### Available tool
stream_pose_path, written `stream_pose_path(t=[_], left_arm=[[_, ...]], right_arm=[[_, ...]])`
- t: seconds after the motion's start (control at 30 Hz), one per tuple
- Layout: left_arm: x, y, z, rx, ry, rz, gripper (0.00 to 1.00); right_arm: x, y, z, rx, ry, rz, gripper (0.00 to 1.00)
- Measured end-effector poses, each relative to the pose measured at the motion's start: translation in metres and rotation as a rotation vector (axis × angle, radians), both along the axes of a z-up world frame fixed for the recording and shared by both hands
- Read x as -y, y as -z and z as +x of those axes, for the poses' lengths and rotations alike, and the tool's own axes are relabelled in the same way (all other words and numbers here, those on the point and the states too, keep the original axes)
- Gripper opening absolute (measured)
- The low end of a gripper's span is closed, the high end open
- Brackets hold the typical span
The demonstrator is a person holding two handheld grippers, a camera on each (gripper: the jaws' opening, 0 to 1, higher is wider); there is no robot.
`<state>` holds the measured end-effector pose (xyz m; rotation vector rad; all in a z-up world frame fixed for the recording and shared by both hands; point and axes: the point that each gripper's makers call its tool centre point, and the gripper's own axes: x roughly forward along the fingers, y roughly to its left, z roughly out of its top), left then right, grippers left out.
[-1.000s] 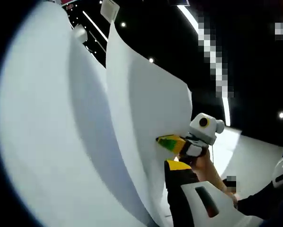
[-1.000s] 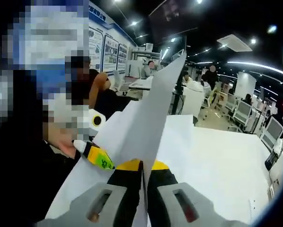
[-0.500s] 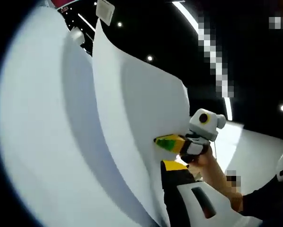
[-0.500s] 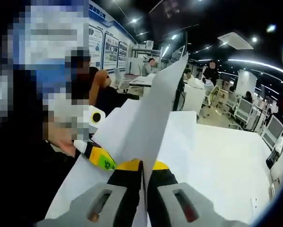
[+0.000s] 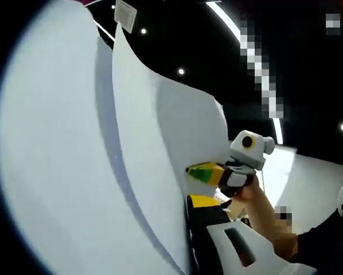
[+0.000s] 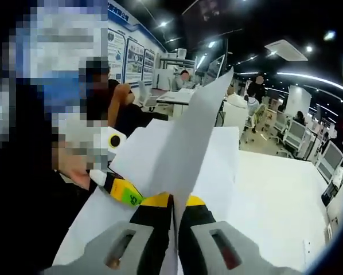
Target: Organize the stack of printing papers by aligning and flattening the scattered papers on the table
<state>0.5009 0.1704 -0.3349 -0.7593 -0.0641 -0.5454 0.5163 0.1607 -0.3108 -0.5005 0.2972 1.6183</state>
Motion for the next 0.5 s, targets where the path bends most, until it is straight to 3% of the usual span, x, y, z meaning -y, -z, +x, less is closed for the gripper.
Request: stream_pose_path(t=[0.5], left_arm=[[0.001,0.0,0.0007,-0.005,0.011,0.0,0.11]], right_arm=[[-0.0038,0.0033,-0.003,0.008,-0.013,-0.016,0.0]])
